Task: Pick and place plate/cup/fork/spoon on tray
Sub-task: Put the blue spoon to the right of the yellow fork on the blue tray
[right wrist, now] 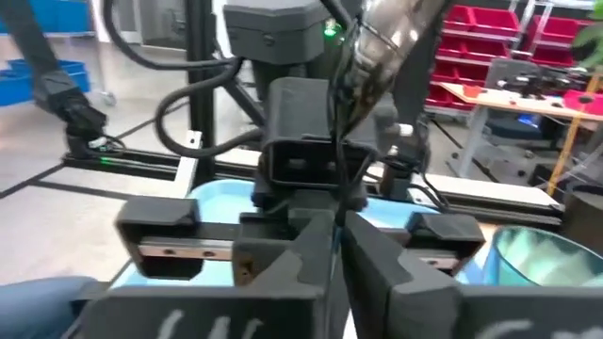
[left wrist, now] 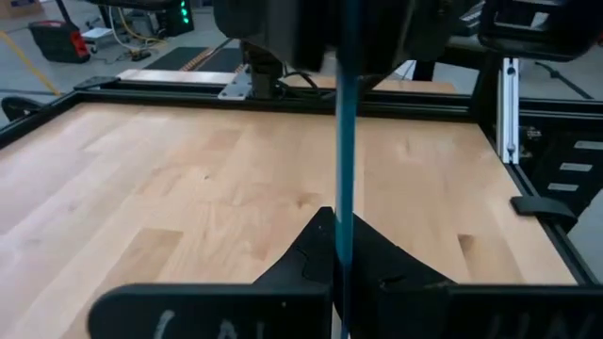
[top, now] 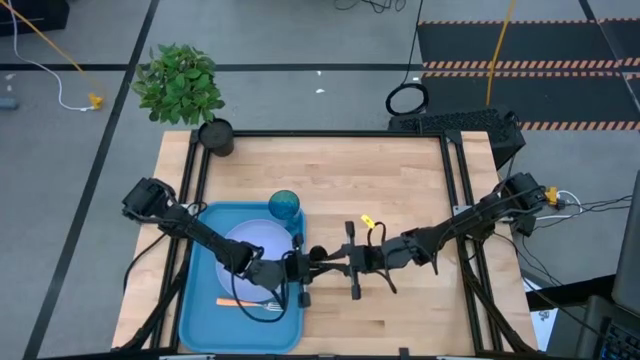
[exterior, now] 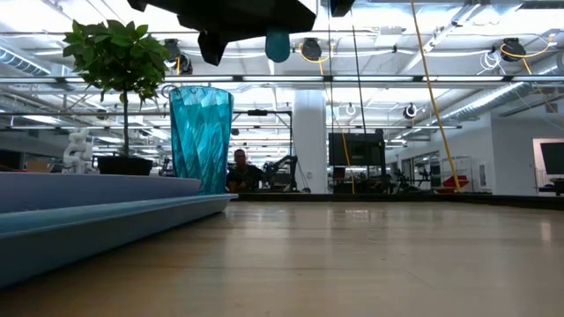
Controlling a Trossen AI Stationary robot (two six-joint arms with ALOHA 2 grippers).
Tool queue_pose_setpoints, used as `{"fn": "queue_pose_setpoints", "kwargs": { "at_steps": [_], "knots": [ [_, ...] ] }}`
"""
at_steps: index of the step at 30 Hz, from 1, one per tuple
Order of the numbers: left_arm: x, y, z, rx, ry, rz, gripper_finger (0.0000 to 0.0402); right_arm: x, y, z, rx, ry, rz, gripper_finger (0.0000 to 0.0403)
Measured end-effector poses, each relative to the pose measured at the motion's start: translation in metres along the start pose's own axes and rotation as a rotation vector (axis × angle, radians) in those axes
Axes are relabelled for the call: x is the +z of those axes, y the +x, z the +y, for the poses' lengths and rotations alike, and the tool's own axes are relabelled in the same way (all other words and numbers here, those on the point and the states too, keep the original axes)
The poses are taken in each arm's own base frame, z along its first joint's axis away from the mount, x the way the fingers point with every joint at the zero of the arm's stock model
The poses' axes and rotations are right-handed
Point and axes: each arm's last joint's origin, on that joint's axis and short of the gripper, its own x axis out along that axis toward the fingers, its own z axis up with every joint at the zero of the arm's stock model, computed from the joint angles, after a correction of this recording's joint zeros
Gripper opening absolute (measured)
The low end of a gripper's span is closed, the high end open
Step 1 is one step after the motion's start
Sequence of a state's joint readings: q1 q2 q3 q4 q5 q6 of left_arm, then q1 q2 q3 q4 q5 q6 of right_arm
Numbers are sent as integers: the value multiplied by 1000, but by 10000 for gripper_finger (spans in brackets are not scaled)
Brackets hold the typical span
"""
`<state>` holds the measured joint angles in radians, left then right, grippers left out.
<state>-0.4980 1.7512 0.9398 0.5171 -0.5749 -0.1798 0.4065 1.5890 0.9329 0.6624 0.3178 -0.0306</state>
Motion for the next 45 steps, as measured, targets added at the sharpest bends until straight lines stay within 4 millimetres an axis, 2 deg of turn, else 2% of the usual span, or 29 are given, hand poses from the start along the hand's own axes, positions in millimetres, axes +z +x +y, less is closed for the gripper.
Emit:
{"fn": "queue_pose_setpoints", "kwargs": {
  "at_steps": [6, 13, 19, 24, 29, 33, 45],
  "knots": [
    [1, 0, -1, -14, -14, -6, 38, 8, -4, 2, 151, -23, -34, 6],
    [18, -12, -8, -193, -7, -47, 104, 18, -9, 8, 422, -91, -125, 3],
    [31, -14, -7, -361, -22, -112, 136, 17, -11, 12, 562, -147, -145, 2],
    [34, -7, 4, -435, -42, -125, 142, 16, -12, 13, 655, -160, -154, 0],
    [37, 1, 13, -473, -73, -155, 143, 15, -10, 9, 635, -178, -152, 0],
    [28, 8, 10, -557, -54, -155, 143, 15, -9, 6, 625, -180, -149, 0],
    [17, 15, 5, -627, 24, -176, 143, 14, -10, 6, 695, -161, -137, 0]
  ]
}}
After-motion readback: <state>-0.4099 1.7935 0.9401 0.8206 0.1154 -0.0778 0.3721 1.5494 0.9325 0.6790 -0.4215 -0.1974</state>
